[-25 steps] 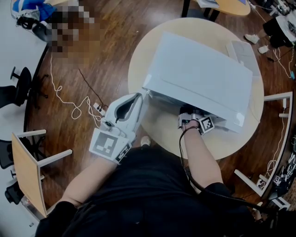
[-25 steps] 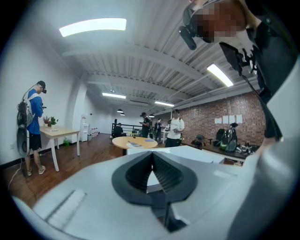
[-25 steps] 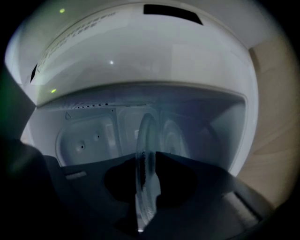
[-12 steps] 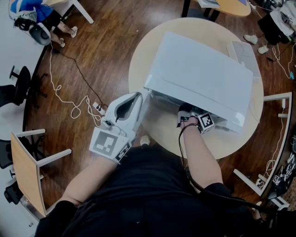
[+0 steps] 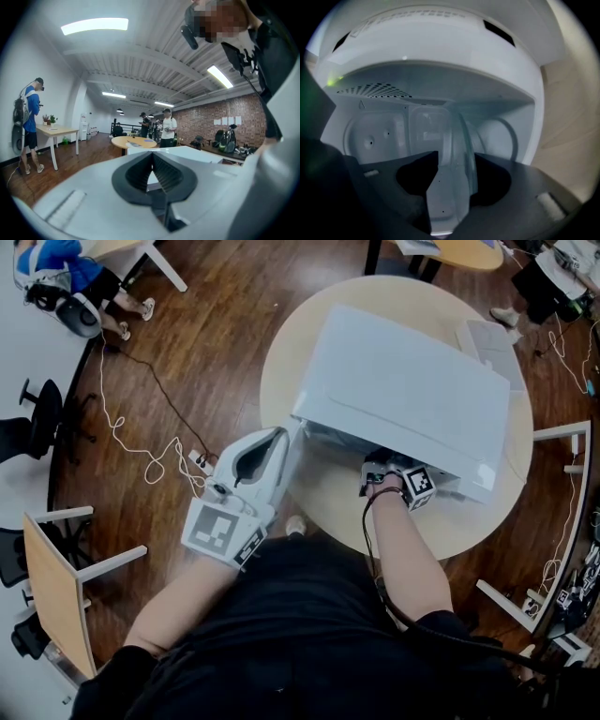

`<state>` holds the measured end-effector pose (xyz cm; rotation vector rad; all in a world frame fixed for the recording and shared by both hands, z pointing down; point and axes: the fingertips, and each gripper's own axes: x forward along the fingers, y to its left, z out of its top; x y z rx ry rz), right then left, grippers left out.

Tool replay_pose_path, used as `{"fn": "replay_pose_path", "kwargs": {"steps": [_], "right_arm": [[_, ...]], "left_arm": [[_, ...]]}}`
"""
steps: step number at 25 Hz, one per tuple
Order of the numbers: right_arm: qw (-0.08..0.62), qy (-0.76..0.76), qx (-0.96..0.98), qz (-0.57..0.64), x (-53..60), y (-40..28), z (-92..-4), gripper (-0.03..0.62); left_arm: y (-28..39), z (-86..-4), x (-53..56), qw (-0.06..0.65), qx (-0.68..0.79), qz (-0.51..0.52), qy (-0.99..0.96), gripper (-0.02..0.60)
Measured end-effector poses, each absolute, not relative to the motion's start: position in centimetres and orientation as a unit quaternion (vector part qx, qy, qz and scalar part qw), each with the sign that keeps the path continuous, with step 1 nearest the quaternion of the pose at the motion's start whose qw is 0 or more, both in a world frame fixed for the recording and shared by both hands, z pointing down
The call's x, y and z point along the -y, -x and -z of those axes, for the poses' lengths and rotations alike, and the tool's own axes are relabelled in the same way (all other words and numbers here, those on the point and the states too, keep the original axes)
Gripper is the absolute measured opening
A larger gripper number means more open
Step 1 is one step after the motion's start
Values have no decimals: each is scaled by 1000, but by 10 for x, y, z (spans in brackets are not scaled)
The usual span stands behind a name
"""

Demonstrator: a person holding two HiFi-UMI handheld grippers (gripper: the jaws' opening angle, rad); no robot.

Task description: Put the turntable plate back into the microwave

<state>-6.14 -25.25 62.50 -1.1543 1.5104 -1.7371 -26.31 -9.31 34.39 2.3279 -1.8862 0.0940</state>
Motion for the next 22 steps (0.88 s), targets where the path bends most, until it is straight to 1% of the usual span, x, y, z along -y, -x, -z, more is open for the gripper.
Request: {"fn": "replay_pose_path", "kwargs": {"steps": [12, 17, 22], "right_arm": [[255, 450, -566, 642, 245, 52, -631, 193], [233, 450, -578, 639, 242, 57, -631, 195], [225, 444, -581, 644, 238, 60, -632, 195]], "left_arm": [[258, -343, 94, 69, 621, -31, -780, 2], [258, -341, 93, 67, 622, -31, -780, 2], [256, -341, 92, 65, 622, -31, -779, 2]]}}
